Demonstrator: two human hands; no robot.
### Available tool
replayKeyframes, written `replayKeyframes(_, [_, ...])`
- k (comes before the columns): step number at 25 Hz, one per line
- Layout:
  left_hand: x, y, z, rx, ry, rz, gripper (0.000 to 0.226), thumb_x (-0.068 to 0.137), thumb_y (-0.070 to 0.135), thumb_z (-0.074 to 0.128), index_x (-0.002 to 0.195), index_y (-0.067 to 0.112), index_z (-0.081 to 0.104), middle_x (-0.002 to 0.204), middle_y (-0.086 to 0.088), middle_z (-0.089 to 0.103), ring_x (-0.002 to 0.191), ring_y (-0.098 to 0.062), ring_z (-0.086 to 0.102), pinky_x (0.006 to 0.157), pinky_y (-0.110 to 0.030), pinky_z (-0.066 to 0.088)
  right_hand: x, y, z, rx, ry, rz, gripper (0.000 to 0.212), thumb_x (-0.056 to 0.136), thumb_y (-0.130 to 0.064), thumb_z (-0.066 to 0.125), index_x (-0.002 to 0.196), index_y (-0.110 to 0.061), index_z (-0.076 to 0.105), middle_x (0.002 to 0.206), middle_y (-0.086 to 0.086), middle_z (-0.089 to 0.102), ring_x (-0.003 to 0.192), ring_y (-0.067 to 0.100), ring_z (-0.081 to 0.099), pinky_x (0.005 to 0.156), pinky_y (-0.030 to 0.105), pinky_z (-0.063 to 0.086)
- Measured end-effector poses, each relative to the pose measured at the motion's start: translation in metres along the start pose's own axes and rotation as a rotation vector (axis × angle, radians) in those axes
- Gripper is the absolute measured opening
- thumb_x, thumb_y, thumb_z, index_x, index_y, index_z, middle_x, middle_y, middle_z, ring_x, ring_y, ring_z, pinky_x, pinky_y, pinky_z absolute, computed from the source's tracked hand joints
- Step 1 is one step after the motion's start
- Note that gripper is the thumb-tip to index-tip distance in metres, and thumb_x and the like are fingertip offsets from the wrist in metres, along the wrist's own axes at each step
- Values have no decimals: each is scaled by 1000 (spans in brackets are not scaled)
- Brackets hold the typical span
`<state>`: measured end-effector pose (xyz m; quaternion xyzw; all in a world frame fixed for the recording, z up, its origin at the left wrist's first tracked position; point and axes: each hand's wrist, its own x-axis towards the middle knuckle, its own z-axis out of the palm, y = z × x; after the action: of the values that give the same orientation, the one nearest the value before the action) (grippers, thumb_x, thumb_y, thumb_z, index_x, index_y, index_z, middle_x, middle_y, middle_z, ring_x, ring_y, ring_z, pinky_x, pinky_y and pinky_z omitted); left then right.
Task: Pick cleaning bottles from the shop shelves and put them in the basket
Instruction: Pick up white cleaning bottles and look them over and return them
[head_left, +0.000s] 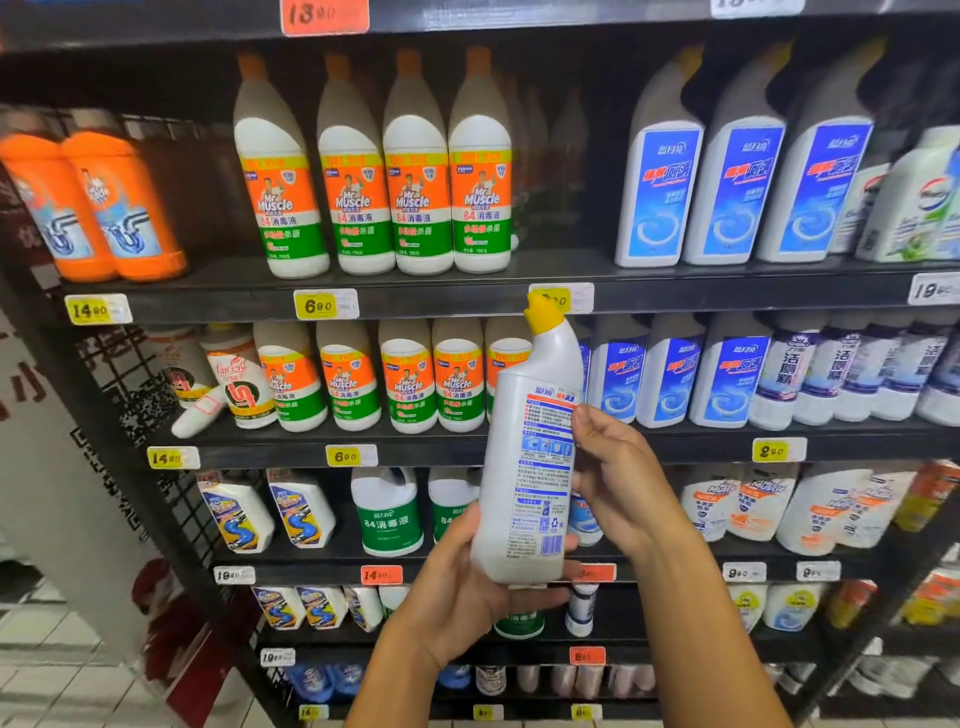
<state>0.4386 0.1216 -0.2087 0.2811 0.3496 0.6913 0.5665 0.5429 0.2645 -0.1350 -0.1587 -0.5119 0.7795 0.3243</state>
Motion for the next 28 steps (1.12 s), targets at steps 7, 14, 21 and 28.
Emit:
replayKeyframes(7, [11,8,11,378,285,153,71,58,50,84,118,14,69,114,-15,71,97,-27,72,78,-32,57,0,-2,16,-275,16,-120,43,88,-49,62,120,-20,66,110,-4,74,100,6,70,79,27,59])
replayKeyframes(14, [5,15,12,561,212,143,65,64,39,82,122,25,58,111,7,74,100,-12,71,76,-23,55,0,-3,10,-127,-44,-30,28,77,-25,76,102,-13,74,100,14,76,90,26,73,75,36,60])
replayKeyframes(21, [-3,9,0,514,243,147,55,71,30,81,121,16,61,118,-5,72,108,-25,69,90,-42,56,1,5,1,-68,-105,-8,43,85,-22,71,126,-12,60,113,13,73,100,26,71,84,38,59])
replayKeyframes(28, [12,-3,-5,610,376,276,57,58,-1,79,110,10,61,94,5,78,85,-11,74,69,-20,56,-9,2,-1,-411,-198,-162,58,73,-11,84,124,-20,59,113,1,73,105,22,70,83,35,60])
